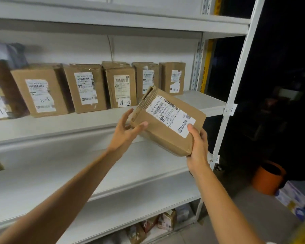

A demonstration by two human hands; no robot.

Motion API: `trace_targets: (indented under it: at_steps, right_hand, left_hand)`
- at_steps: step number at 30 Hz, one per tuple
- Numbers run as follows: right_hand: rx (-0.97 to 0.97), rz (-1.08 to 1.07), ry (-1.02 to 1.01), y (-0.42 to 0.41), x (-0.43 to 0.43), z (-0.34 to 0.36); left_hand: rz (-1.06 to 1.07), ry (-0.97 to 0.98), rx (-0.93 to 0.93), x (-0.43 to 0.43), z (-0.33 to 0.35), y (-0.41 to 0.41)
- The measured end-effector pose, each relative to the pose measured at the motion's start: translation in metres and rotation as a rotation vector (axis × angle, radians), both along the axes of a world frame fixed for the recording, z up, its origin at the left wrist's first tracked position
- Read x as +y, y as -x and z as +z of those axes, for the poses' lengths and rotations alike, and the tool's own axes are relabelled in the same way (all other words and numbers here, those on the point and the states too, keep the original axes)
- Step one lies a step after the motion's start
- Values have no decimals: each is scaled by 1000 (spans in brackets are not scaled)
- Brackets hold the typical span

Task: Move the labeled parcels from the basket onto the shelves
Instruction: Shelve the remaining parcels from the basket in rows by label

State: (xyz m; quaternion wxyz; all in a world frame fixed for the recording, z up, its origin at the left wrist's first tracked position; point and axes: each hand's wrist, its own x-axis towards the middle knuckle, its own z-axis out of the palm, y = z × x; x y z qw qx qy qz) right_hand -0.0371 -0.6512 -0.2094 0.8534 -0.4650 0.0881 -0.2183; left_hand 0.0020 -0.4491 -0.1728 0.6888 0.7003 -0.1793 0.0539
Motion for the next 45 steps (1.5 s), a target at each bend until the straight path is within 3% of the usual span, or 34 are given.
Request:
trace_targets:
  at_steps: [5, 9, 13, 20, 28, 34, 40, 45]
  right_hand:
    - [-92, -18, -19, -22, 25, 19]
    - [-146, -10, 74, -35, 37, 25]
    - [-159, 51, 164, -44, 43, 19]
    - [-121, 20, 150, -64, 30, 24]
    - [-160, 41, 253, -107, 20, 21]
    - [-167, 13, 254, -152, 4, 22]
    - [-201, 38, 155, -176, -16, 23]
    - [-221, -22, 261, -194, -30, 35]
  left_hand:
    - [-50, 137, 30, -14, -5, -18]
    - [-107, 235, 127, -15, -8, -34]
    - [-106, 310, 95, -12, -4, -46]
    - [-27, 242, -104, -4, 22, -79]
    - [-87, 198, -144, -10, 29, -118]
    - [-85, 43, -43, -23, 8, -138]
    - [9, -1, -169, -46, 31, -156]
    - [2, -38, -274, -58, 52, -180]
